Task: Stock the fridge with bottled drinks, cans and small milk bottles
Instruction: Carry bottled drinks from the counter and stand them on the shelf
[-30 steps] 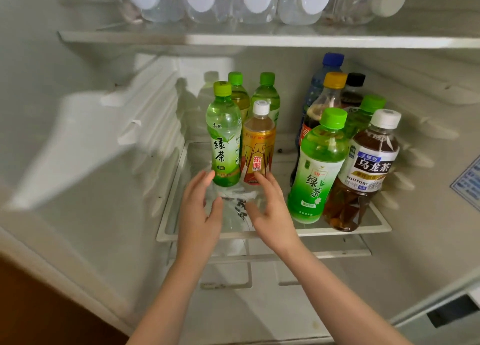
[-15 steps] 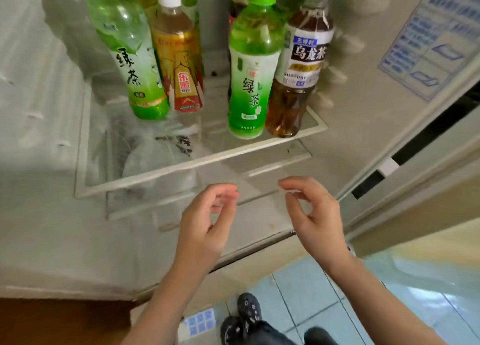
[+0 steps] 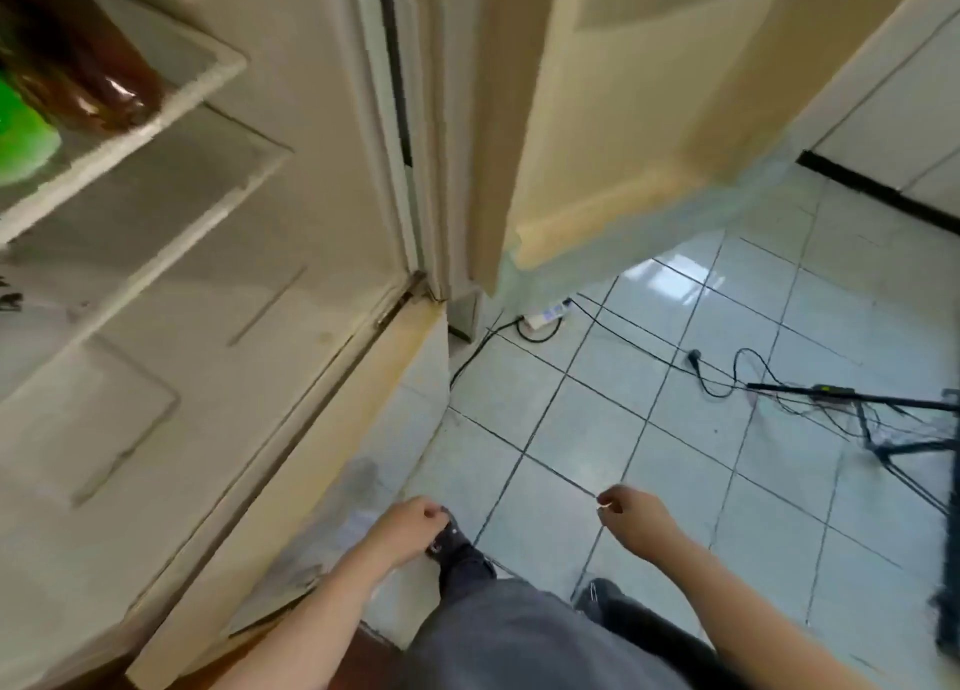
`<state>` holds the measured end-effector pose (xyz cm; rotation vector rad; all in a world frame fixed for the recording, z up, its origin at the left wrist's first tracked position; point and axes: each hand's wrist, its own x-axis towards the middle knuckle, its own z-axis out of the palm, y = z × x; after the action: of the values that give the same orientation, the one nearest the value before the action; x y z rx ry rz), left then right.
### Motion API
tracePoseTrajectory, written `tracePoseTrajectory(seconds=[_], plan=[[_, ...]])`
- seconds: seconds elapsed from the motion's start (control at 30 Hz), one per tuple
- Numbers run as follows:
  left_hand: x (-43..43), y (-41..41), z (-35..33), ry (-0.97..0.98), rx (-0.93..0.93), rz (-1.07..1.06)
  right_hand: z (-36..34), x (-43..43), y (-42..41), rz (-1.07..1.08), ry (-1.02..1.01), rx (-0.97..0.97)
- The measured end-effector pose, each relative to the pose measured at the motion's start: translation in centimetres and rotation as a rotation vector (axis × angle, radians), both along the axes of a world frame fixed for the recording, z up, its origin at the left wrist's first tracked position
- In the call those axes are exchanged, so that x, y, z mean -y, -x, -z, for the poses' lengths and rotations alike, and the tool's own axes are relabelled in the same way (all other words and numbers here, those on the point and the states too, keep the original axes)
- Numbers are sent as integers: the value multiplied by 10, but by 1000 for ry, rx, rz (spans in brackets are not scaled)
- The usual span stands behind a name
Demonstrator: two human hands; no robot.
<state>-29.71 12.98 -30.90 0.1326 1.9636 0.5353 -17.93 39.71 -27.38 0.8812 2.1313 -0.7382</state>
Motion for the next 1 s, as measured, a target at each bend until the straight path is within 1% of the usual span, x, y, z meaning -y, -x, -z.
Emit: tracePoseTrajectory(seconds=[0.07, 0.13, 0.33, 0.47, 0.53, 0.63, 0.67, 0.73, 0.83, 0.93, 1.0], plan=[[-8, -21, 12, 97, 25, 155, 8, -15, -55, 89, 5, 105], [-21, -42, 24, 133, 30, 188, 13, -27, -107, 165, 9, 147], [-93, -110, 45, 120, -32, 246, 26, -59, -248, 349, 55, 128], [-156, -181, 48, 82, -47, 214, 38, -82, -349, 468, 79, 90], [-189, -224, 48, 81, -48, 302, 42, -96, -403, 544, 73, 96], [-237, -296, 37, 85, 27, 444, 39, -113, -483, 698, 59, 120], [-252, -318, 30, 81, 23, 512, 37, -116, -508, 753, 53, 127], [-282, -352, 16, 72, -49, 666, 34, -118, -555, 892, 62, 133], [-330, -389, 4, 36, -40, 825, 36, -115, -610, 1165, 79, 81], [-379, -417, 0, 90, -50, 984, 45, -104, -644, 1484, 82, -1], [-414, -439, 2, 108, -45, 1030, 53, -95, -658, 1608, 111, -48]])
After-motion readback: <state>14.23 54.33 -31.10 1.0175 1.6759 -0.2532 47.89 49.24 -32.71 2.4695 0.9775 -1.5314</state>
